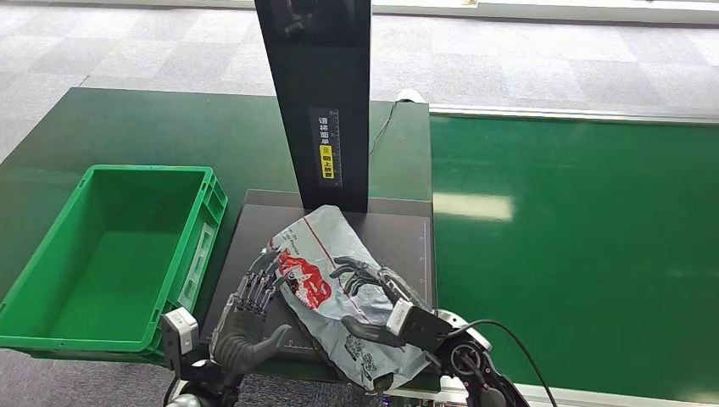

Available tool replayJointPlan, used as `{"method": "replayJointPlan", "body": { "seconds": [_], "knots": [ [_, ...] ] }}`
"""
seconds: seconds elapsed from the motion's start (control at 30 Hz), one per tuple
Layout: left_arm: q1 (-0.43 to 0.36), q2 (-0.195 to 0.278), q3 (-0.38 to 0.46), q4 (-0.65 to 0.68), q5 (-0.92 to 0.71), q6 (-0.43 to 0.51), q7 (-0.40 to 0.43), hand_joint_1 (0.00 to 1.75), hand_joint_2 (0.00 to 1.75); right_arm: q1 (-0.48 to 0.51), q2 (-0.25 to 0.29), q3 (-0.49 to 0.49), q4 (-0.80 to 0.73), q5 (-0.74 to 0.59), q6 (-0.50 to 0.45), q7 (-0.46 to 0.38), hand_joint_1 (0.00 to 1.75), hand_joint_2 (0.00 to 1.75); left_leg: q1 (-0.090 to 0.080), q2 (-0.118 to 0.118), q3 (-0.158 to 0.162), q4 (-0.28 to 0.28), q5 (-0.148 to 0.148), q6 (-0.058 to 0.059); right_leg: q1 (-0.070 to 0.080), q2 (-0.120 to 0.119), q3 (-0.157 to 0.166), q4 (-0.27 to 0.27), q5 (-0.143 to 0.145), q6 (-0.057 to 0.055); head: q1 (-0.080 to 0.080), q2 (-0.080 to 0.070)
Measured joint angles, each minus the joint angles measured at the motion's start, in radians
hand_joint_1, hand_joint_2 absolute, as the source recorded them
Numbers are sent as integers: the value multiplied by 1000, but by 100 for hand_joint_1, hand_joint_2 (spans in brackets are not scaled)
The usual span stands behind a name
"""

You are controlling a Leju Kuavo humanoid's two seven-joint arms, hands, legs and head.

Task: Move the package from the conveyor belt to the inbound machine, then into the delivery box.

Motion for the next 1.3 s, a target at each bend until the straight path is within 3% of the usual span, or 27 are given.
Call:
{"method": "replayJointPlan", "body": {
  "seconds": [0.37, 0.53, 0.67, 0.77, 0.97, 1.3],
  "knots": [
    [0, 0, -6, 4, -13, 7, -2, 0, 175, 12, 5, -70, -27, -26, -37, 19, 0, 175, 0, 0, 0, 0, 0, 0, 0, 0, 0, 0, 0, 0, 0, 0],
    [-2, 2, -23, 4, -251, 186, 25, 0, 175, 29, 16, -114, -61, -56, -99, 1, 0, 175, 0, 0, 0, 0, 0, 0, 0, 0, 0, 0, 0, 0, 0, 0],
    [-13, 5, -58, 5, -535, 356, 108, 0, 175, 41, 29, -164, -93, -65, -177, -18, 0, 175, 0, 0, 0, 0, 0, 0, 0, 0, 0, 0, 0, 0, 0, 0],
    [-26, 6, -82, 11, -661, 417, 166, 0, 175, 47, 40, -194, -113, -67, -217, -23, 0, 175, 0, 0, 0, 0, 0, 0, 0, 0, 0, 0, 0, 0, 0, 0],
    [-49, 5, -104, 45, -754, 413, 250, 0, 175, 58, 51, -230, -136, -118, -212, -29, 0, 175, 0, 0, 0, 0, 0, 0, 0, 0, 0, 0, 0, 0, 0, 0],
    [-78, 6, -103, 140, -794, 266, 313, 0, 175, 60, 54, -233, -136, -121, -209, -32, 0, 175, 0, 0, 0, 0, 0, 0, 0, 0, 0, 0, 0, 0, 0, 0]
  ]
}}
